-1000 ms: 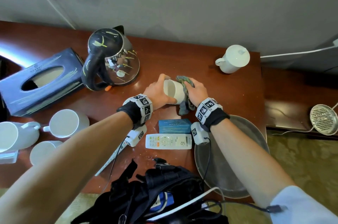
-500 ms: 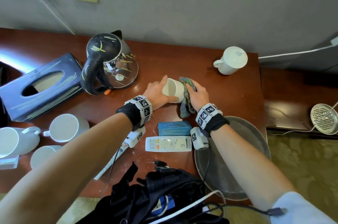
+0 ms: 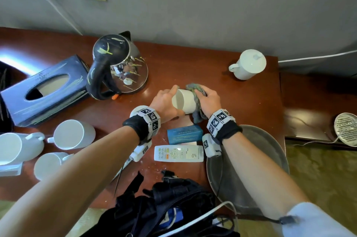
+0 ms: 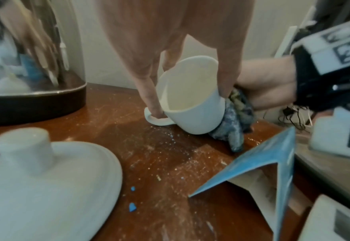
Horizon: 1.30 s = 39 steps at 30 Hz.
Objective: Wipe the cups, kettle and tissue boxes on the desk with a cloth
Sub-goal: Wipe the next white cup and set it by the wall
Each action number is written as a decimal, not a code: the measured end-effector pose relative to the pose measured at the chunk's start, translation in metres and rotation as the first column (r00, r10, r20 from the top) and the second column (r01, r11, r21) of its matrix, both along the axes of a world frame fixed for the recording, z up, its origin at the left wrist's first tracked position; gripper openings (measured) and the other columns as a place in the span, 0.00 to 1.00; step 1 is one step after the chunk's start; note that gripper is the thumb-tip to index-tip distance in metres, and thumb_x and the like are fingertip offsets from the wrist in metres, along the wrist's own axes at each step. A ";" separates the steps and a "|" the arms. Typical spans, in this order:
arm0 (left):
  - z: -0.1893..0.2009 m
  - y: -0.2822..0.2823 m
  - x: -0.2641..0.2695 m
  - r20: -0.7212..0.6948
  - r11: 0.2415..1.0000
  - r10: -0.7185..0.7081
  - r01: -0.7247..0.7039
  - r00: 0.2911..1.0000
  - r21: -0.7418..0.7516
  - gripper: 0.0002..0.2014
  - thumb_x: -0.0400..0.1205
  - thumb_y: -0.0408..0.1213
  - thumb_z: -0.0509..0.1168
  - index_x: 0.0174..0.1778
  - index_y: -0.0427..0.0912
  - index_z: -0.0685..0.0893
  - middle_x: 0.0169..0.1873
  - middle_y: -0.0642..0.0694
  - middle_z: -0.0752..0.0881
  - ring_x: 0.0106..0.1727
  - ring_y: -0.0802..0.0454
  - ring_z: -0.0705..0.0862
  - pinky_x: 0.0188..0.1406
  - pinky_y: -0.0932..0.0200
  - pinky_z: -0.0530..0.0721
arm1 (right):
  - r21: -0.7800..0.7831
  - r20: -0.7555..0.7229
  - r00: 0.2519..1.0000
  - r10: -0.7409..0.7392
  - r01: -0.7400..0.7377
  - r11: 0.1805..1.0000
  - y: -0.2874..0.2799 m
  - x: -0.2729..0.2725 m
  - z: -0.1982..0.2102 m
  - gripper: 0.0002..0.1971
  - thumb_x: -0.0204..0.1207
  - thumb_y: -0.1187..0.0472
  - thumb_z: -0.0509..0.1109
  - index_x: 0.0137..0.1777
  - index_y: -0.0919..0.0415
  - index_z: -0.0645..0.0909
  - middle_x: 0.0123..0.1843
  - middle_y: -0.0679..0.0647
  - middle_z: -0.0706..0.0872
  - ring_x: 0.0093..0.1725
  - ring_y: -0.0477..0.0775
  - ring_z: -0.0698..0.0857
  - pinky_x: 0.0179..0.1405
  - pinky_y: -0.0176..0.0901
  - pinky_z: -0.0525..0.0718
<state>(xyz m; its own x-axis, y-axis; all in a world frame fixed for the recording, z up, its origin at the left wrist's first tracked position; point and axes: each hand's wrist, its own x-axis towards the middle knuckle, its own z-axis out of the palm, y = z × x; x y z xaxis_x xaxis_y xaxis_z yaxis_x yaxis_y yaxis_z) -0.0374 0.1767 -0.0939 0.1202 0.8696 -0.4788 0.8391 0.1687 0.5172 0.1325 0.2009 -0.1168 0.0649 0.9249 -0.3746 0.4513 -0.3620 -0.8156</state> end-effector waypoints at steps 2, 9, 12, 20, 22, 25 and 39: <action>0.000 0.001 -0.001 -0.006 1.000 0.006 -0.006 1.000 0.001 0.48 0.73 0.47 0.78 0.85 0.46 0.59 0.73 0.38 0.75 0.74 0.41 0.69 0.66 0.52 0.71 | 0.076 -0.007 0.998 0.067 -0.066 0.995 -0.008 -0.005 0.004 0.17 0.83 0.58 0.69 0.70 0.55 0.83 0.67 0.52 0.86 0.67 0.50 0.82 0.70 0.38 0.75; 0.001 0.005 -0.001 0.066 0.998 0.037 -0.034 0.997 -0.047 0.48 0.74 0.46 0.78 0.86 0.50 0.57 0.74 0.38 0.73 0.74 0.41 0.67 0.69 0.51 0.68 | 0.064 0.014 0.998 0.057 -0.058 0.996 0.000 0.004 -0.005 0.15 0.84 0.55 0.66 0.69 0.52 0.84 0.64 0.49 0.88 0.65 0.51 0.84 0.66 0.36 0.76; 0.000 0.007 -0.004 0.113 0.990 0.083 -0.069 0.990 -0.123 0.50 0.74 0.51 0.76 0.87 0.60 0.52 0.77 0.37 0.69 0.77 0.38 0.65 0.77 0.46 0.66 | 0.014 0.114 0.984 0.136 -0.138 0.990 0.015 0.009 -0.011 0.16 0.84 0.52 0.64 0.69 0.49 0.84 0.65 0.50 0.88 0.68 0.56 0.82 0.70 0.43 0.76; -0.001 0.008 -0.002 0.151 0.953 0.274 -0.247 0.950 -0.175 0.45 0.77 0.56 0.73 0.87 0.50 0.58 0.81 0.41 0.70 0.80 0.42 0.70 0.74 0.53 0.69 | 0.071 0.005 0.992 0.123 -0.123 0.990 0.000 0.007 -0.007 0.16 0.82 0.52 0.68 0.68 0.47 0.84 0.63 0.47 0.89 0.64 0.51 0.85 0.71 0.49 0.80; -0.002 0.010 0.000 0.100 0.950 0.284 -0.267 0.953 -0.162 0.42 0.76 0.52 0.75 0.82 0.41 0.65 0.74 0.40 0.77 0.73 0.42 0.76 0.63 0.55 0.74 | 0.113 -0.055 0.987 0.151 -0.144 0.983 -0.009 0.000 -0.002 0.16 0.80 0.54 0.71 0.67 0.49 0.85 0.62 0.47 0.90 0.61 0.49 0.87 0.67 0.51 0.83; -0.004 0.006 -0.004 0.098 0.948 0.284 -0.264 0.954 -0.178 0.41 0.72 0.52 0.79 0.77 0.41 0.71 0.67 0.43 0.81 0.66 0.45 0.80 0.62 0.54 0.79 | 0.135 -0.105 0.978 0.178 -0.163 0.977 -0.018 -0.007 -0.003 0.16 0.80 0.57 0.72 0.67 0.51 0.85 0.63 0.47 0.89 0.64 0.47 0.85 0.70 0.45 0.80; -0.011 0.004 -0.013 0.187 0.944 0.276 -0.230 0.943 -0.237 0.60 0.47 0.63 0.78 0.79 0.51 0.71 0.63 0.43 0.82 0.63 0.42 0.81 0.65 0.42 0.83 | 0.024 0.110 0.971 0.213 -0.217 0.976 0.001 0.003 -0.007 0.14 0.84 0.53 0.66 0.66 0.50 0.85 0.58 0.48 0.90 0.61 0.54 0.85 0.66 0.46 0.81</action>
